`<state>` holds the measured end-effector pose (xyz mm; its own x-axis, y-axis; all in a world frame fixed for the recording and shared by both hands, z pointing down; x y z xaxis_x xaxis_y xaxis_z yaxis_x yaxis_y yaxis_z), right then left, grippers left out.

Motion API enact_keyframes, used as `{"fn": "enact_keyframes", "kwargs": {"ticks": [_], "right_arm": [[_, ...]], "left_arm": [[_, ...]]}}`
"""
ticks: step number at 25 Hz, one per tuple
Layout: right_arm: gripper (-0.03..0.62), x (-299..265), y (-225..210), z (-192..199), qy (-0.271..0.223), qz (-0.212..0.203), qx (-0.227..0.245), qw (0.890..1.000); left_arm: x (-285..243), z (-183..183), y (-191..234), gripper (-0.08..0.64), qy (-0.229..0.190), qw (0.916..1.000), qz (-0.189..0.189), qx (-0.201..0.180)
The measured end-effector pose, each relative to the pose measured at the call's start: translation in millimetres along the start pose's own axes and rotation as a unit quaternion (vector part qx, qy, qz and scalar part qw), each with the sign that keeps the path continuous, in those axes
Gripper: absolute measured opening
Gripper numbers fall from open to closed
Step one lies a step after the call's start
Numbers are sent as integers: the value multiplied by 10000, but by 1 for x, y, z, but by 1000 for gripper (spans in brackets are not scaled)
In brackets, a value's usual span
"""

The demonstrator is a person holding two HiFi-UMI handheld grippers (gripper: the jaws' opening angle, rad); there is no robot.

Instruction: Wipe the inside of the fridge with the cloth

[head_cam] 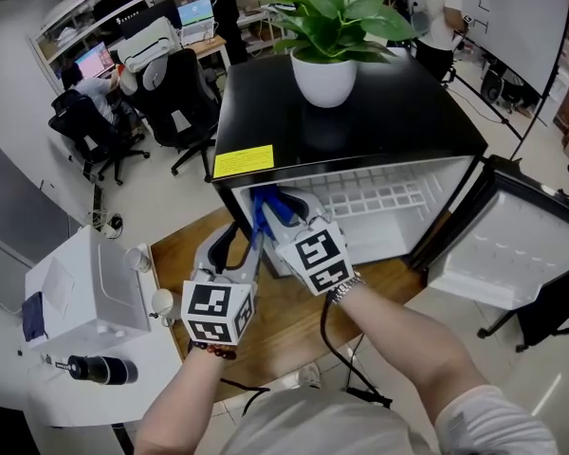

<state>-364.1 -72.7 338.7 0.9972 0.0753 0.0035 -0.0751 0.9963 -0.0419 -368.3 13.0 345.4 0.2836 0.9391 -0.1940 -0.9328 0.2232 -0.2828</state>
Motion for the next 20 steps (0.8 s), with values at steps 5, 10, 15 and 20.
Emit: {"fn": "enact_keyframes", "kwargs": {"ticks": [5,10,15,20], "right_arm": [[73,-9,-7,2,148,95,57,9998],[74,-20,-16,3,332,145,71,9993],[72,-29,-23,4,499,205,150,9984],[72,-41,-32,6,717,334,230,9966]], "left_arm": [[-4,1,1,175,22,9999,-94,59],[-8,1,4,173,23,9998,-172,135],[-10,2,6,167,5,9995,-210,241],[-10,2,6,166,-27,9993,-214,302]]}}
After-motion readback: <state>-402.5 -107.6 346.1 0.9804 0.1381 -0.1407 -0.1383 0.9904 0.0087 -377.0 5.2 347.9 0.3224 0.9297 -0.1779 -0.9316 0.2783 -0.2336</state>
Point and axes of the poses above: the fingertips, and each gripper's own axes: x backward along the fingers, y to its left, z out of its underside, the point moved 3 cm from there along x, backward along the fingers, and after that the axes turned 10 degrees about -x, right-handed, at the moved point
